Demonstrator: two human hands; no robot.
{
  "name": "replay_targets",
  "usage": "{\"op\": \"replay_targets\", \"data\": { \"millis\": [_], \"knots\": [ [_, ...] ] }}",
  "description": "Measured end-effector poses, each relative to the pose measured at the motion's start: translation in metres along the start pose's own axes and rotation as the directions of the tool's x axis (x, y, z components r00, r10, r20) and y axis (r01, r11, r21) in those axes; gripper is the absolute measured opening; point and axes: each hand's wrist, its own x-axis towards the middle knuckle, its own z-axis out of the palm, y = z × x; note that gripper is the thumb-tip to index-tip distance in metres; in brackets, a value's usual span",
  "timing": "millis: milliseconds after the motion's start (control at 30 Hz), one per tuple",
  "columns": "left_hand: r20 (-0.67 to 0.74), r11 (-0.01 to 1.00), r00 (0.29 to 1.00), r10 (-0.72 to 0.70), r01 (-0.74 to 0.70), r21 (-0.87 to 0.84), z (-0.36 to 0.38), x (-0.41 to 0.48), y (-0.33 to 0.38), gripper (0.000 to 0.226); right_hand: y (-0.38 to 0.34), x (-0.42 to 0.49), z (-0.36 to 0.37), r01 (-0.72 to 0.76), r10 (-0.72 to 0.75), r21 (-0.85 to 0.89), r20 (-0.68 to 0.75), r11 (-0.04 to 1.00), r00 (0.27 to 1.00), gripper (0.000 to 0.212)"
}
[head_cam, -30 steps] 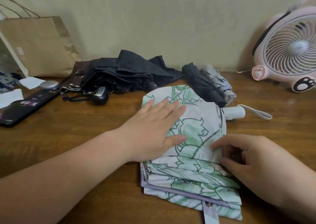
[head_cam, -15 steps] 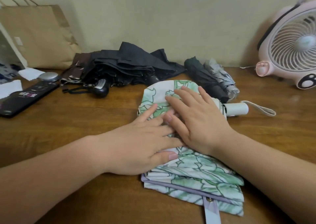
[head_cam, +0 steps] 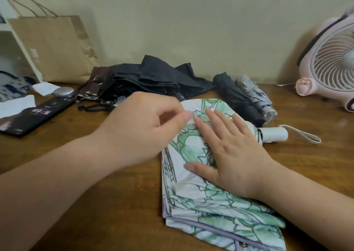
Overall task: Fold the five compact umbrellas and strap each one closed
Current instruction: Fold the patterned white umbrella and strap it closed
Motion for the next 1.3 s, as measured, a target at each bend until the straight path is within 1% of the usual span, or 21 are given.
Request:
{"op": "replay_targets", "data": {
  "millis": [33,100,200,267,300,333,367,400,467,533,600,667,733,867,933,1000,1067,1133,1167,1267,1300],
  "knots": [
    [-0.006,0.998,0.998,-0.059,0.059,0.031,0.005,0.006,-0.002,0.024,-0.001,0.0,0.0,-0.001,0.001,0.006,-0.009,1.0,1.0,0.102],
    [0.075,0.975,0.992,-0.105,0.087,0.204,0.027,0.017,-0.004,0.041,-0.003,-0.001,0.0,-0.005,0.006,0.027,-0.031,1.0,0.999,0.103],
    [0.343,0.93,0.937,-0.073,-0.06,0.363,0.067,0.008,-0.006,0.069,0.001,-0.006,-0.001,0.055,-0.048,0.106,-0.062,0.993,0.997,0.101],
    [0.411,0.894,0.909,-0.072,-0.124,0.43,0.079,-0.002,-0.008,0.071,0.015,-0.011,-0.009,0.073,-0.053,0.275,-0.08,0.959,0.995,0.091],
    [0.417,0.886,0.906,-0.068,-0.137,0.442,0.08,-0.003,-0.008,0.071,0.024,-0.012,-0.016,0.028,0.014,0.419,-0.097,0.908,0.995,0.078],
    [0.424,0.884,0.903,-0.067,-0.143,0.445,0.079,-0.002,-0.007,0.07,0.033,-0.009,-0.026,-0.03,0.122,0.566,-0.126,0.824,0.985,0.062],
    [0.426,0.885,0.902,-0.063,-0.147,0.441,0.079,-0.001,-0.006,0.069,0.043,-0.002,-0.036,-0.088,0.25,0.673,-0.148,0.734,0.957,0.047],
    [0.438,0.886,0.897,-0.062,-0.153,0.439,0.08,0.001,-0.005,0.068,0.054,0.011,-0.044,-0.162,0.366,0.717,-0.138,0.678,0.92,0.037],
    [0.463,0.895,0.885,-0.053,-0.163,0.414,0.08,0.001,-0.004,0.065,0.073,0.046,-0.053,-0.344,0.486,0.723,0.013,0.6,0.874,0.032],
    [0.486,0.908,0.873,-0.034,-0.176,0.379,0.079,0.0,-0.004,0.065,0.086,0.079,-0.05,-0.47,0.5,0.74,0.208,0.481,0.84,0.036],
    [0.496,0.919,0.868,0.014,-0.206,0.335,0.076,-0.003,-0.006,0.064,0.088,0.1,-0.048,-0.556,0.499,0.749,0.348,0.362,0.794,0.031],
    [0.504,0.918,0.861,0.074,-0.256,0.302,0.076,-0.005,-0.008,0.064,0.083,0.11,-0.047,-0.619,0.501,0.718,0.427,0.318,0.753,0.028],
    [0.525,0.911,0.844,0.112,-0.298,0.286,0.076,-0.005,-0.008,0.069,0.081,0.118,-0.046,-0.629,0.521,0.724,0.434,0.284,0.735,0.028],
    [0.59,0.887,0.774,0.23,-0.416,0.199,0.075,-0.002,-0.005,0.08,0.079,0.127,-0.044,-0.596,0.496,0.79,0.464,0.142,0.734,0.023],
    [0.604,0.872,0.743,0.288,-0.464,0.155,0.077,-0.001,-0.008,0.074,0.081,0.13,-0.044,-0.557,0.506,0.824,0.436,0.108,0.744,0.02],
    [0.594,0.864,0.741,0.315,-0.483,0.144,0.08,-0.002,-0.012,0.065,0.085,0.132,-0.044,-0.471,0.554,0.876,0.344,0.101,0.758,0.019],
    [0.583,0.865,0.745,0.325,-0.483,0.135,0.082,-0.002,-0.013,0.057,0.091,0.133,-0.042,-0.401,0.563,0.915,0.306,0.051,0.768,0.028],
    [0.594,0.872,0.74,0.316,-0.474,0.126,0.081,-0.002,-0.011,0.053,0.095,0.133,-0.043,-0.356,0.489,0.933,0.33,-0.041,0.808,0.033],
    [0.598,0.874,0.739,0.31,-0.469,0.127,0.08,-0.002,-0.01,0.052,0.096,0.132,-0.043,-0.361,0.435,0.931,0.348,-0.056,0.831,0.034],
    [0.591,0.873,0.746,0.308,-0.469,0.137,0.081,-0.003,-0.009,0.053,0.095,0.128,-0.047,-0.416,0.27,0.909,0.4,0.004,0.876,0.03],
    [0.591,0.873,0.746,0.307,-0.468,0.137,0.081,-0.003,-0.009,0.054,0.094,0.127,-0.049,-0.407,0.25,0.913,0.39,0.018,0.886,0.028]
  ]
}}
